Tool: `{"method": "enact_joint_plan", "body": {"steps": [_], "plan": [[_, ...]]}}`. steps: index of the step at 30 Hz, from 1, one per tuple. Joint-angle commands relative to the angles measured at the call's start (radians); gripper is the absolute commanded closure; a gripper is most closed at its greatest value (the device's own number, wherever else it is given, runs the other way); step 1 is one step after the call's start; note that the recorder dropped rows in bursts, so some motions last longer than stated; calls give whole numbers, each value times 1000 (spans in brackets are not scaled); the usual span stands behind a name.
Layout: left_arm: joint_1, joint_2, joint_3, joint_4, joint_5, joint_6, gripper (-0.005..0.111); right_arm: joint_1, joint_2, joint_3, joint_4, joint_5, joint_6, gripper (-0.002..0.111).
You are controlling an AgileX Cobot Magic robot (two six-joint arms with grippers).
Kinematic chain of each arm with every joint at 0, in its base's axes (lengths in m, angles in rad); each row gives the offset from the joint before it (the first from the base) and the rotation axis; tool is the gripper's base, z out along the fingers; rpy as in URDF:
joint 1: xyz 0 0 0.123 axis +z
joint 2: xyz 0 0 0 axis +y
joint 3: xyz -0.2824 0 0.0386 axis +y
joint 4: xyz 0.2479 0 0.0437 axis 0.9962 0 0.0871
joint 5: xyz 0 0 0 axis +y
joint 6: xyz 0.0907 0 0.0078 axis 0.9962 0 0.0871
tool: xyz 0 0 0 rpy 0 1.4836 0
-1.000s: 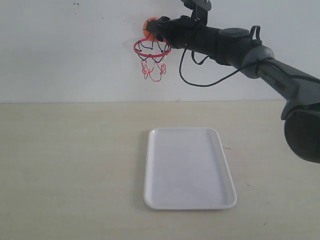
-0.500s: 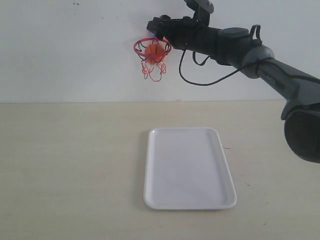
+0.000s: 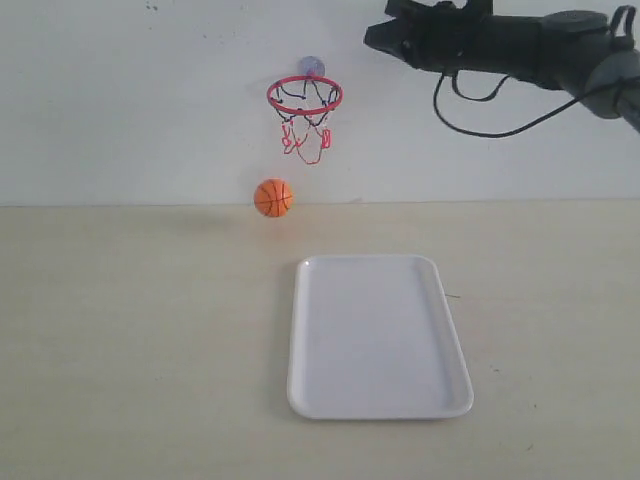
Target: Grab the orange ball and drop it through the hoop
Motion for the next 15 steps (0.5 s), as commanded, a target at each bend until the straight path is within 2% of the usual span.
{"method": "enact_joint_plan", "body": {"steps": [1, 3, 5, 8, 9, 15], "plan": [[3, -2, 4, -3, -8, -7, 103, -95, -39, -5, -150, 232, 125, 109], [3, -2, 4, -3, -8, -7, 103, -130, -51, -5, -248, 364, 173, 109], [3, -2, 4, -3, -8, -7, 103, -169, -52, -5, -303, 391, 221, 109], [3, -2, 4, -3, -8, -7, 103, -212, -66, 32, -361, 391, 526, 109], [3, -2, 4, -3, -8, -7, 103, -216, -80, 53, -369, 391, 553, 109], [3, -2, 4, -3, -8, -7, 103, -212, -314, 341, -459, 391, 386, 109]]}}
